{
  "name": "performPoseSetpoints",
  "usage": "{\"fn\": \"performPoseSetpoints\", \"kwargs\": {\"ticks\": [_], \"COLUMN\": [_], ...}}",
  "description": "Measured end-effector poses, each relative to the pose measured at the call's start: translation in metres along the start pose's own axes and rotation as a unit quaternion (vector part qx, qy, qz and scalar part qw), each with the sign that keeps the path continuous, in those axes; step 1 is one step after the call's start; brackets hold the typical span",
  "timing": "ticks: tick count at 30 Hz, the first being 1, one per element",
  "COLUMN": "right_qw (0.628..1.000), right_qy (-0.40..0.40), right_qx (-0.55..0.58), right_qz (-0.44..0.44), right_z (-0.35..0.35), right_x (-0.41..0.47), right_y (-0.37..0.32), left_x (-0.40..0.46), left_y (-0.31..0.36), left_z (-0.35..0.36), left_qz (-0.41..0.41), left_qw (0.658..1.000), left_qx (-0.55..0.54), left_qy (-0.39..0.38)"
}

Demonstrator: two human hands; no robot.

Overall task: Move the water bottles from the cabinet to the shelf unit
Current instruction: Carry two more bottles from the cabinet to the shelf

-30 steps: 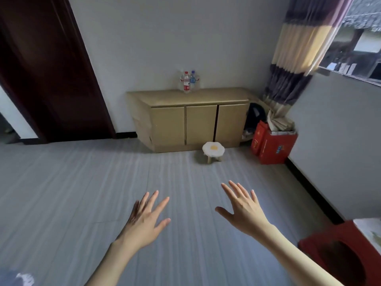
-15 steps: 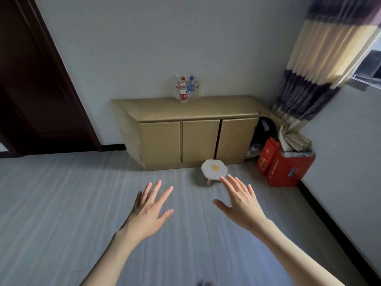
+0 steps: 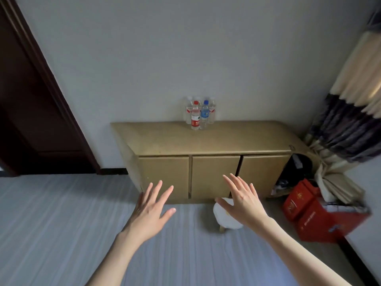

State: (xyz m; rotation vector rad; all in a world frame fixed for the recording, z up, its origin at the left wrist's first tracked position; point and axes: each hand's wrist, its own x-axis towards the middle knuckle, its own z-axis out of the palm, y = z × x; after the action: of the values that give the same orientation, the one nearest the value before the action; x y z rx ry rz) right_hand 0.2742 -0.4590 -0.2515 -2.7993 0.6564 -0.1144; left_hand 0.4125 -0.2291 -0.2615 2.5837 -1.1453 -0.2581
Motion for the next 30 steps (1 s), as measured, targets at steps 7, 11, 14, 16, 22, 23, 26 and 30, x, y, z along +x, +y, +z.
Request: {"fn": "performPoseSetpoints", "kwargs": {"ticks": [7,11,14,16,22,23,26,30], "right_qw": [1.000,0.999,0.999,0.999,0.998,0.998,0.998,1.000], "right_qy": [-0.011,-0.008,-0.004,0.006,0.000,-0.004,-0.006,0.014], "right_qx": [0.008,0.010,0.001,0.008,0.020,0.016,0.005,-0.001], "right_qz": [0.009,0.031,0.040,0.043,0.065,0.066,0.059,0.012], "right_z": [0.016,0.028,0.025,0.020,0.021,0.021,0.022,0.021], "right_x": [0.145,0.234,0.298,0.337,0.426,0.440,0.489,0.572], "right_y": [0.000,0.001,-0.005,-0.008,0.004,0.009,0.033,0.068], "left_x": [0.134,0.228,0.294,0.336,0.433,0.448,0.497,0.573], "left_y": [-0.062,-0.103,-0.131,-0.146,-0.161,-0.162,-0.158,-0.155], "left_z": [-0.003,-0.014,-0.032,-0.043,-0.048,-0.046,-0.038,-0.028], "left_qz": [-0.011,0.009,0.025,0.034,0.059,0.059,0.059,0.062], "left_qw": [0.999,0.999,0.999,0.998,0.996,0.995,0.996,0.997], "left_qx": [-0.012,0.011,0.033,0.043,0.043,0.044,0.032,0.039], "left_qy": [-0.032,-0.034,-0.035,-0.025,-0.055,-0.064,-0.065,-0.034]}}
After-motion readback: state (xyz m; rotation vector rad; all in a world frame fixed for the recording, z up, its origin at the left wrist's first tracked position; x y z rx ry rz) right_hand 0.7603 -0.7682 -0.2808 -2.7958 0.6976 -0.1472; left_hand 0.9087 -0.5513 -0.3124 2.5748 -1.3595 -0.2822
